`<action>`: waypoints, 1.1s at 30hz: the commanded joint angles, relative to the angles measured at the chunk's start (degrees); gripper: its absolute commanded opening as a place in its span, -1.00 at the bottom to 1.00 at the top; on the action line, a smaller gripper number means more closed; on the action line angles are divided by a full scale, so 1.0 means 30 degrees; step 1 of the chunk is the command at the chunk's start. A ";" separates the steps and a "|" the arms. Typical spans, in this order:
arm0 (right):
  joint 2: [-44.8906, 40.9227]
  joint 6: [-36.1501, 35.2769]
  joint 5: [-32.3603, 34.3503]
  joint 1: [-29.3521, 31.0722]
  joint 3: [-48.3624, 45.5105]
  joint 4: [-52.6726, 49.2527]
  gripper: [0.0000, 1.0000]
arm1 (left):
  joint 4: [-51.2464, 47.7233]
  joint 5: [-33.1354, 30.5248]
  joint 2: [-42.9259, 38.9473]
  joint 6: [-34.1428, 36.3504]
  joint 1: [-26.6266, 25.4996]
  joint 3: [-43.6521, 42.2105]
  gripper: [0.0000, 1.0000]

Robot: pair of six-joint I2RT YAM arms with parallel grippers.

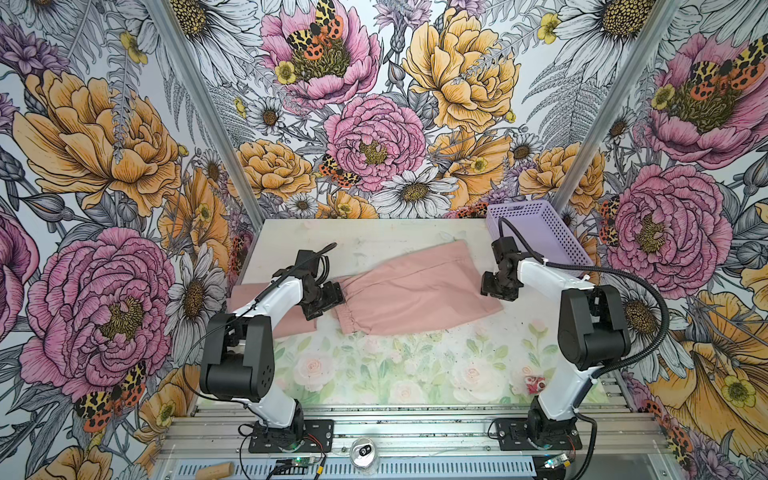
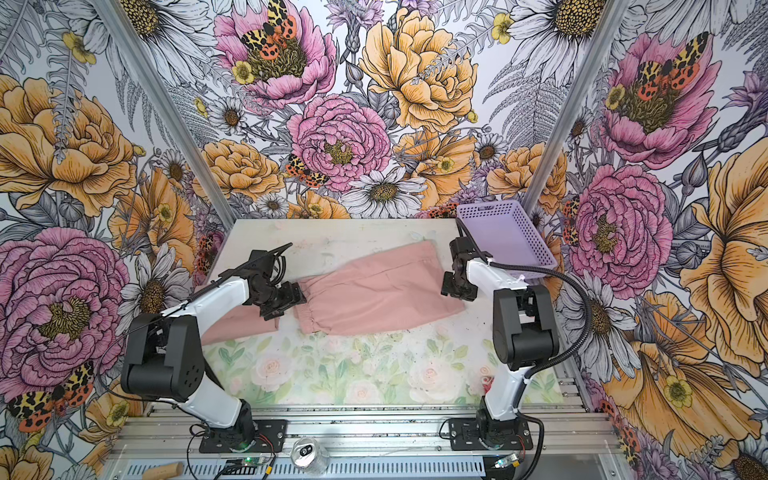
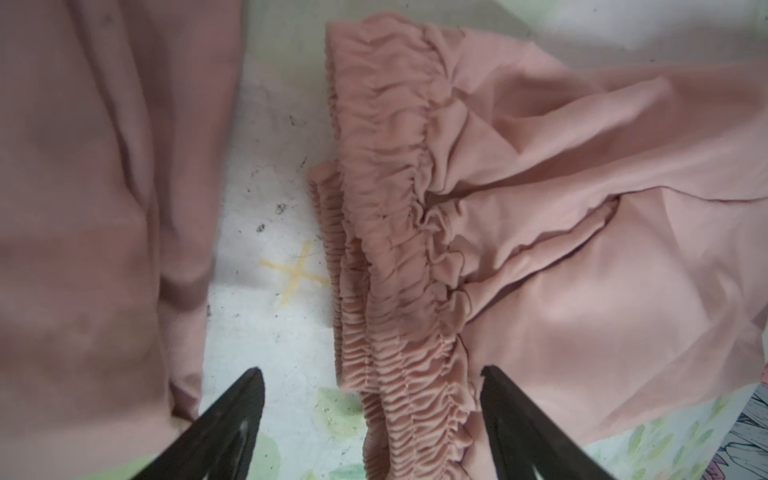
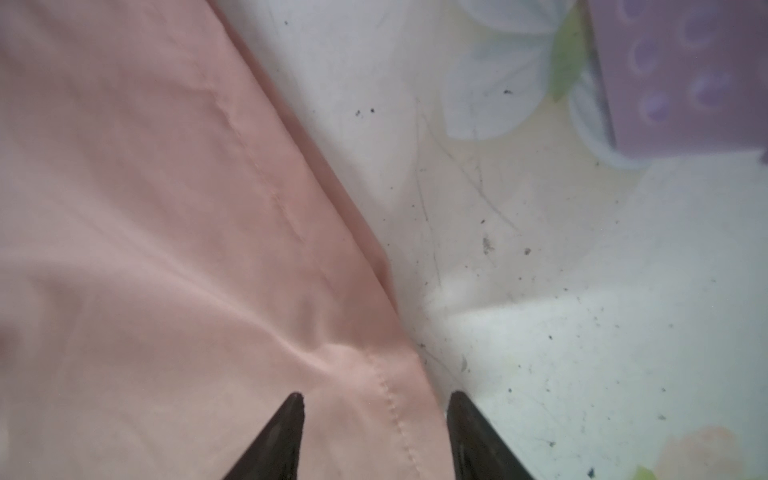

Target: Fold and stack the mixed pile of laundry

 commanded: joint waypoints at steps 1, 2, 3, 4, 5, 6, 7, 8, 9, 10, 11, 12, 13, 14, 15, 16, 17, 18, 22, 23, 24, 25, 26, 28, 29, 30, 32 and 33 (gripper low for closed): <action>-0.0872 0.0165 -0.0151 0.0186 0.0321 -0.0179 0.16 | 0.1820 -0.0001 0.0258 -0.0629 -0.0002 -0.0490 0.59; -0.0942 0.0135 -0.0166 0.0190 0.0320 -0.0178 0.16 | 0.1971 0.0004 0.0453 -0.0700 0.0002 -0.0568 0.57; -0.0975 0.0109 -0.0195 0.0196 0.0320 -0.0198 0.16 | 0.2146 -0.0018 0.0572 -0.0784 -0.0051 -0.0616 0.55; -0.1005 0.0089 -0.0225 0.0199 0.0320 -0.0174 0.16 | 0.2344 -0.0025 0.0674 -0.0870 -0.0128 -0.0725 0.53; -0.1037 0.0091 -0.0260 0.0187 0.0341 -0.0173 0.17 | 0.2560 -0.0018 0.0738 -0.0970 -0.0183 -0.0877 0.49; -0.1063 0.0089 -0.0297 0.0200 0.0363 -0.0175 0.17 | 0.2772 -0.0011 0.0833 -0.1065 -0.0260 -0.1010 0.45; -0.1089 0.0105 -0.0339 0.0188 0.0420 -0.0174 0.17 | 0.3010 -0.0025 0.0903 -0.1197 -0.0258 -0.1187 0.41; -0.1085 0.0110 -0.0398 0.0223 0.0461 -0.0168 0.17 | 0.3285 0.0075 0.1000 -0.1324 -0.0319 -0.1361 0.38; -0.1086 0.0115 -0.0400 0.0205 0.0529 -0.0168 0.17 | 0.3508 0.0078 0.1092 -0.1450 -0.0403 -0.1511 0.36; -0.1124 0.0129 -0.0427 0.0219 0.0568 -0.0180 0.17 | 0.3766 0.0084 0.1232 -0.1563 -0.0501 -0.1655 0.31; -0.1111 0.0109 -0.0429 0.0211 0.0598 -0.0175 0.17 | 0.3954 0.0121 0.1368 -0.1718 -0.0603 -0.1777 0.27; -0.1125 0.0099 -0.0460 0.0218 0.0613 -0.0168 0.17 | 0.4132 0.0197 0.1510 -0.1851 -0.0747 -0.1866 0.23; -0.1125 0.0099 -0.0474 0.0217 0.0686 -0.0196 0.17 | 0.4344 0.0274 0.1656 -0.1995 -0.0894 -0.1962 0.18; -0.1125 0.0107 -0.0446 0.0219 0.0693 -0.0197 0.17 | 0.4482 0.0318 0.1766 -0.2147 -0.1052 -0.2023 0.16; -0.1152 0.0089 -0.0458 0.0219 0.0697 -0.0196 0.18 | 0.4629 0.0311 0.1855 -0.2303 -0.1187 -0.2114 0.13; -0.1152 0.0105 -0.0457 0.0220 0.0699 -0.0182 0.18 | 0.4734 0.0304 0.1937 -0.2429 -0.1315 -0.2219 0.09; -0.1174 0.0108 -0.0480 0.0220 0.0672 -0.0197 0.18 | 0.4839 0.0326 0.2030 -0.2546 -0.1404 -0.2343 0.04; -0.1184 0.0118 -0.0510 0.0217 0.0671 -0.0197 0.18 | 0.4885 0.0346 0.2130 -0.2617 -0.1474 -0.2461 -0.02; -0.1292 0.0133 -0.0512 0.0249 0.0554 -0.0197 0.19 | 0.5033 0.0276 0.2566 -0.2649 -0.1565 -0.2977 -0.35; -0.1320 0.0122 -0.0517 0.0263 0.0528 -0.0197 0.19 | 0.5012 0.0289 0.2615 -0.2634 -0.1516 -0.3054 -0.45; -0.1354 0.0134 -0.0566 0.0264 0.0518 -0.0197 0.19 | 0.5033 0.0286 0.2677 -0.2603 -0.1535 -0.3065 -0.54; -0.1382 0.0143 -0.0577 0.0287 0.0525 -0.0197 0.20 | 0.5020 0.0275 0.2716 -0.2563 -0.1565 -0.3060 -0.62; -0.1381 0.0161 -0.0627 0.0307 0.0523 -0.0197 0.19 | 0.5021 0.0319 0.2785 -0.2456 -0.1568 -0.2988 -0.67; -0.1405 0.0190 -0.0722 0.0380 0.0510 -0.0197 0.20 | 0.4981 0.0446 0.2933 -0.2306 -0.1549 -0.2756 -0.78; -0.1415 0.0211 -0.0781 0.0411 0.0539 -0.0197 0.20 | 0.4849 0.0427 0.3056 -0.2161 -0.1593 -0.2570 -0.82; -0.1419 0.0221 -0.0855 0.0475 0.0526 -0.0197 0.20 | 0.4705 0.0414 0.3178 -0.2055 -0.1608 -0.2341 -0.87; -0.1502 0.0221 -0.0924 0.0553 0.0468 -0.0196 0.21 | 0.4410 0.0388 0.3484 -0.1727 -0.1694 -0.1762 -1.00; -0.1530 0.0235 -0.0981 0.0597 0.0464 -0.0197 0.21 | 0.4226 0.0398 0.3617 -0.1543 -0.1742 -0.1482 -1.00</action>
